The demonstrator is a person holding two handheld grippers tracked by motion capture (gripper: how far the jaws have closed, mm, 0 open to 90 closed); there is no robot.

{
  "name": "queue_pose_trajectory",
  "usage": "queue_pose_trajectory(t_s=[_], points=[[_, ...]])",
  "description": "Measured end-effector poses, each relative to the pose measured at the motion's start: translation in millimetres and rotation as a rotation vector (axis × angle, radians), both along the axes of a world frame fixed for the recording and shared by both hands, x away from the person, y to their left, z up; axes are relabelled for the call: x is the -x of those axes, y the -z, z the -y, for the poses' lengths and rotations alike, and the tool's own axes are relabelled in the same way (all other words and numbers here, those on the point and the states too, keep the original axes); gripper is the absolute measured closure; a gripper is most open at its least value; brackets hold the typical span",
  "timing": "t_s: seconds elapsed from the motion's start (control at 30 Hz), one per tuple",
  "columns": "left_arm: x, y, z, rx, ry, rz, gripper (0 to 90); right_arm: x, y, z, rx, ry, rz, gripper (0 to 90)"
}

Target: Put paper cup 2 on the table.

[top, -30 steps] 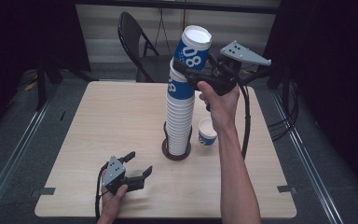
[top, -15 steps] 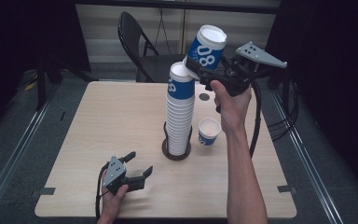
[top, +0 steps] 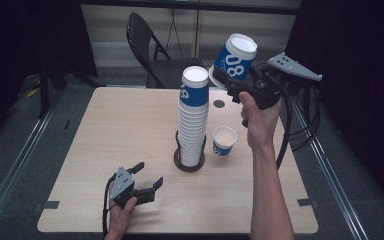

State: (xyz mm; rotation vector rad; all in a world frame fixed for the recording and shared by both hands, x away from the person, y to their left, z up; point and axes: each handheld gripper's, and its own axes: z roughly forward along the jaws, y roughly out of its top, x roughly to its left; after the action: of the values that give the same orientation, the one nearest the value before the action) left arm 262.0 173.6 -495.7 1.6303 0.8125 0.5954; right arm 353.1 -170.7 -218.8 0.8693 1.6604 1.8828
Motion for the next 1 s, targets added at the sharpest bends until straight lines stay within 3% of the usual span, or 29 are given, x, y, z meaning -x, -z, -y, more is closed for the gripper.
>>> queue_pose_trajectory(t_s=[0.13, 0.53, 0.73, 1.0], points=[[-1.4, 0.1, -0.7, 0.016, -0.002, -0.013, 16.0, 3.4, 5.6, 6.7, -0.001, 0.01, -0.027, 21.4], [1.5, -0.1, 2.0, -0.016, -0.003, 0.01, 20.0, 15.0, 35.0, 20.4, 0.002, 0.033, -0.082, 21.6], [1.9, -0.3, 3.5, -0.034, -0.022, 0.011, 21.9, 21.2, 49.5, 20.4, 0.004, 0.031, -0.109, 21.7], [1.4, -0.2, 1.5, -0.02, 0.003, 0.008, 20.1, 28.5, 66.3, 16.8, 0.012, 0.023, -0.138, 21.8]])
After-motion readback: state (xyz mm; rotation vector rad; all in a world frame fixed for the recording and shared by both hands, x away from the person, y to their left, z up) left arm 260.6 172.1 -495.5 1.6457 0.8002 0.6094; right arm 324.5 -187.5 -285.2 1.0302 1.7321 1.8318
